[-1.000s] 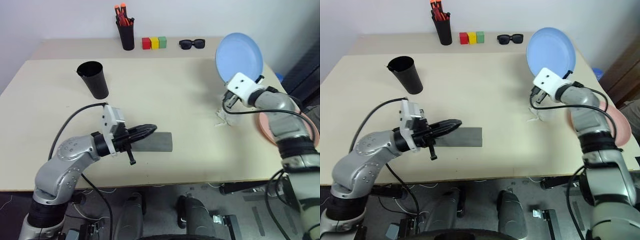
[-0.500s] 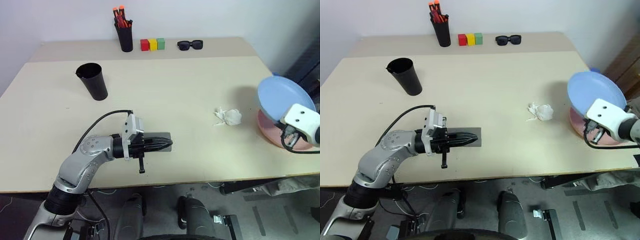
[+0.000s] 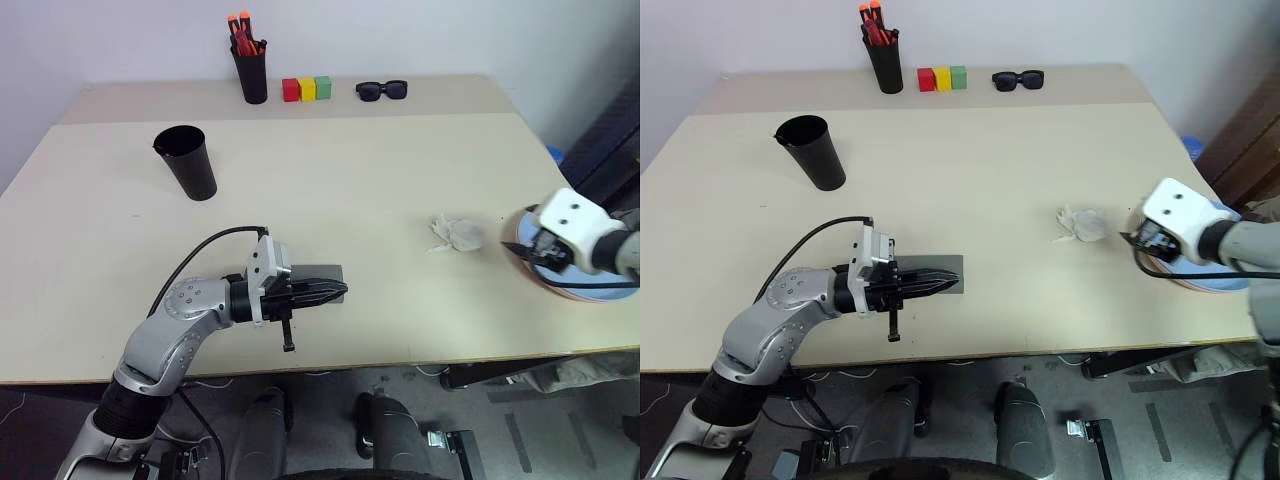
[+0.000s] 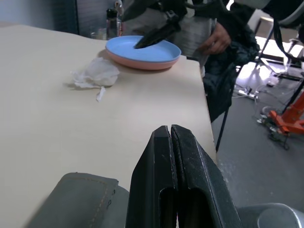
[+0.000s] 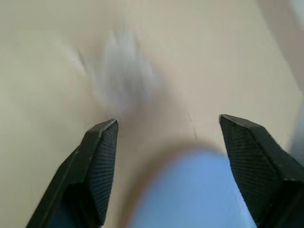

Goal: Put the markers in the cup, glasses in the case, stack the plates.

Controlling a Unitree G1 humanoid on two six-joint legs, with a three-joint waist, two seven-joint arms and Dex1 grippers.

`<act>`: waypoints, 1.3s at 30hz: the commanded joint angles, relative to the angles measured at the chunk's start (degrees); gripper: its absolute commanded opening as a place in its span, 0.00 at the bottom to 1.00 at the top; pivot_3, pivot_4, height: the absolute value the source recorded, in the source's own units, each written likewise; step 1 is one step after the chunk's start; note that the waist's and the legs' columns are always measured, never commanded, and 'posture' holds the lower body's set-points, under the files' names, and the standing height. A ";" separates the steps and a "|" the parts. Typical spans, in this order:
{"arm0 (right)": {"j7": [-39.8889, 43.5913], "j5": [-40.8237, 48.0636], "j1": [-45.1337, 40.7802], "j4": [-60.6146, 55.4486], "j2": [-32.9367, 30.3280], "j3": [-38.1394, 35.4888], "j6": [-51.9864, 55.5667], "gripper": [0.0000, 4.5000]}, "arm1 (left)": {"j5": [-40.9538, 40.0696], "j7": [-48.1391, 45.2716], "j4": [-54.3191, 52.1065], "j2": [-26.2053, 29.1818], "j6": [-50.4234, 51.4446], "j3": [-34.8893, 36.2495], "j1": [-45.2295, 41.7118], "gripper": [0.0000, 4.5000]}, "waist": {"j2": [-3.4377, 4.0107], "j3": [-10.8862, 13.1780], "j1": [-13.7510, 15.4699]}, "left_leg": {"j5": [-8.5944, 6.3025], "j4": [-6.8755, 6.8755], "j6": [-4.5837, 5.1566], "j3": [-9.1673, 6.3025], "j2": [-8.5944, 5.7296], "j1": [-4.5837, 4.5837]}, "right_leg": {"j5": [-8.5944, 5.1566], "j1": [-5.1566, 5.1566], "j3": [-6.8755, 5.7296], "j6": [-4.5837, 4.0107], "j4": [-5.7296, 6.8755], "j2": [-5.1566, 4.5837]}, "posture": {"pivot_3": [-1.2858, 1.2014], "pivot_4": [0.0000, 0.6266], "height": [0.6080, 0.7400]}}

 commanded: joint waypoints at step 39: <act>-7.19 1.71 -3.04 3.37 -2.75 -4.90 1.85 0.41 | 2.26 5.96 0.56 -2.00 -1.28 4.31 -2.11 0.00 | 0.06 0.01 -0.53 | -0.01 -0.01 0.02 0.01 -0.01 0.00 | 0.00 -0.03 0.00 0.01 0.00 0.00 | 0.52 0.24 1.00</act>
